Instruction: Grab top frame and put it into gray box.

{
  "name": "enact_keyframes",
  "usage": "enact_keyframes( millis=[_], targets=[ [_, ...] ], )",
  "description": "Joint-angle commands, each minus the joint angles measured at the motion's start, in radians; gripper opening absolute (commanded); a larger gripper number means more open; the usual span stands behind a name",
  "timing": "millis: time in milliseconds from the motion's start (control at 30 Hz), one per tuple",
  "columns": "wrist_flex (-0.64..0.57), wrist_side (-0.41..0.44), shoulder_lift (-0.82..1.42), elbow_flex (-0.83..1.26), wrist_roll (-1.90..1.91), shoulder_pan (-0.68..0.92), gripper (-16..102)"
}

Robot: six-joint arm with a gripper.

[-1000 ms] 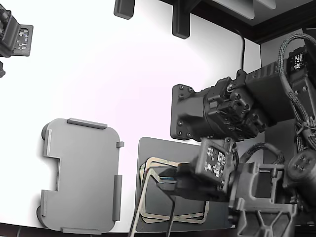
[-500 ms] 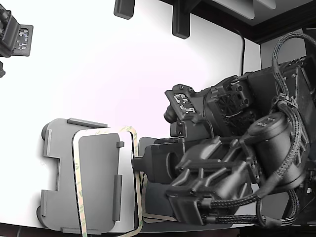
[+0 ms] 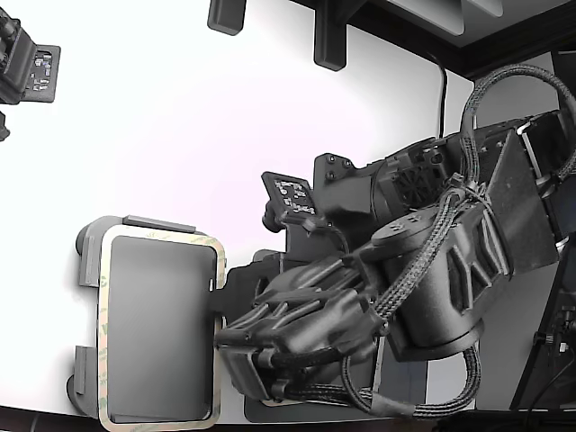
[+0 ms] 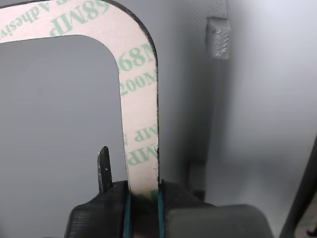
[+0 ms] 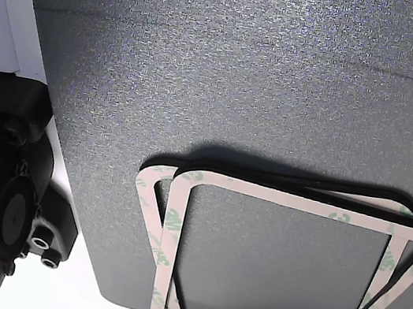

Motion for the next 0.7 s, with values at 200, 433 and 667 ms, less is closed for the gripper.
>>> enact_keyframes(
  millis=[200,433,667],
  targets=[
    [0.011,-0.020,-0.014,-0.046,0.032,-0.020,-13],
    [0.011,-0.043,-0.025,-0.038,0.028,-0.029,-13],
    [0.011,-0.046,-0.009,-0.015,0.020,-0.037,-13]
  ],
)
